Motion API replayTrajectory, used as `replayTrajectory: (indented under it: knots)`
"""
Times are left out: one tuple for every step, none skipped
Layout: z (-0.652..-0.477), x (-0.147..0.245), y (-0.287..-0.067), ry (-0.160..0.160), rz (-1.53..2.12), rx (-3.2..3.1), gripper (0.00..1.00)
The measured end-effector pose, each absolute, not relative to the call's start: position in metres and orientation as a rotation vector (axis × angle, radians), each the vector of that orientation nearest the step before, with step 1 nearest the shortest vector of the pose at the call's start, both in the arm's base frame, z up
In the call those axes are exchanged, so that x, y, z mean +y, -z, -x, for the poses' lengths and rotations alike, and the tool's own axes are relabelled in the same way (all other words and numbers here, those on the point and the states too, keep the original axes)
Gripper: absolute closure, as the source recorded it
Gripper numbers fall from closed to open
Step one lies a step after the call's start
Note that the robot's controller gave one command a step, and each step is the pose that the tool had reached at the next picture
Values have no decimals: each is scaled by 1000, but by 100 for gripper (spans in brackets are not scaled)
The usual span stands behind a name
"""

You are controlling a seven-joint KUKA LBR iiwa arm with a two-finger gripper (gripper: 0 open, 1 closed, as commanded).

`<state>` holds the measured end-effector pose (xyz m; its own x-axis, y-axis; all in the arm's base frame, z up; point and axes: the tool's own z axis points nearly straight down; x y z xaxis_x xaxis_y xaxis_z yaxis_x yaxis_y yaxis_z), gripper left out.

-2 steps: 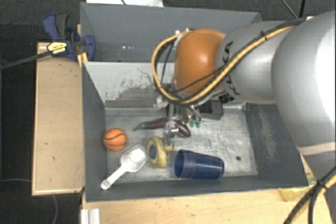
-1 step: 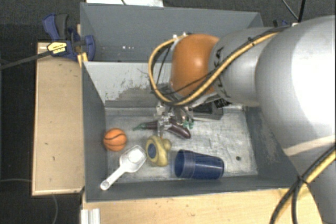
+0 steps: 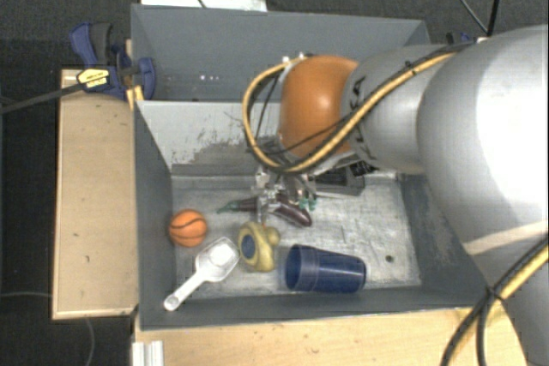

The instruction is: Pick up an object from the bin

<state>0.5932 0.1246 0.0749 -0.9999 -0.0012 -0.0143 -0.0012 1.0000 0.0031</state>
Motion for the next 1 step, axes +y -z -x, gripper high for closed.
replayTrajectory:
  knots:
    - [-583, 136, -252, -3, 258, 3119, 100]
